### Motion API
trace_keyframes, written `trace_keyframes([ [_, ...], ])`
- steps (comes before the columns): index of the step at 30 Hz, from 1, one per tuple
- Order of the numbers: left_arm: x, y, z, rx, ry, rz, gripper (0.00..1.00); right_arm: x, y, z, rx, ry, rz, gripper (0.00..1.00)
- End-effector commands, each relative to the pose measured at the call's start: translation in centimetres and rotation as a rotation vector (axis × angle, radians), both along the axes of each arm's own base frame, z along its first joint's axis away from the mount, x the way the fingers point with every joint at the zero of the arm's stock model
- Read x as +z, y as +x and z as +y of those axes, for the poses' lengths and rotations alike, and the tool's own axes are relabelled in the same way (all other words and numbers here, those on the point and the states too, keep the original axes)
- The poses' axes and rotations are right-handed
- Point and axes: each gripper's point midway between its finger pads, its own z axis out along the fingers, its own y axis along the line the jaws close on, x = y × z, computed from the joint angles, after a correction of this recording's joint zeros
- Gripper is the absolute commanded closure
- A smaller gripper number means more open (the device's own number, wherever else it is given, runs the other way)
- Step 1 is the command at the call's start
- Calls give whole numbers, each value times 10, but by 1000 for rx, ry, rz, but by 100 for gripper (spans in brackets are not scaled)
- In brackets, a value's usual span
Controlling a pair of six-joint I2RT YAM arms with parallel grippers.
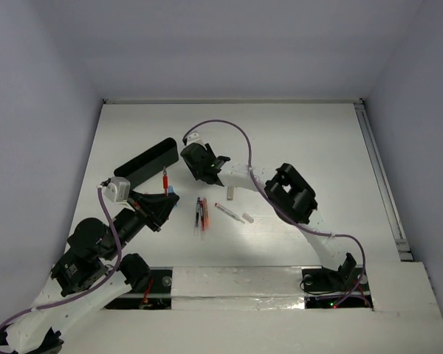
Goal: Sort the stationery into containers
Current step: Move the pen cap to the center of the board.
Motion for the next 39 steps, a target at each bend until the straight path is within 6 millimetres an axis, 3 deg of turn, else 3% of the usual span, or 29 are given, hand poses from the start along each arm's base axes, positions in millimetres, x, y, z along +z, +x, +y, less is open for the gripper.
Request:
trace_keyframes([
  [1, 14, -1, 0, -5, -34, -52, 100, -36, -22, -26, 47, -136, 106, 40],
  [8, 14, 0, 0, -4, -32, -50, 100, -9, -26, 12, 161, 44, 150, 35],
  [10, 14, 0, 0, -3, -32, -50, 100, -13, -22, 15, 185, 71, 185, 37],
  [11, 14, -1, 0, -4, -32, -50, 100, -9, -22, 22, 193, 85, 198, 40],
  [16, 14, -1, 0, -3, -34, -52, 100, -32, -17, 24, 202, 87, 259, 53],
  [22, 13, -1, -2, -12, -26, -51, 100, -40, -14, 23, 192, 88, 287, 58],
  [25, 13, -1, -2, -11, -27, -50, 100, -40, -15, 22, 185, 89, 294, 66],
  [28, 13, 0, -2, -10, -27, -48, 100, -40, -12, 15, 173, 79, 299, 83],
  [30, 12, 0, -2, -11, -24, -46, 100, -40, -8, 11, 165, 72, 296, 81],
  [32, 12, 0, -2, -10, -23, -45, 100, -40, -8, 10, 170, 63, 299, 70],
  [39, 9, 3, -4, -8, -13, -36, 100, -42, 0, 5, 165, 63, 310, 65],
])
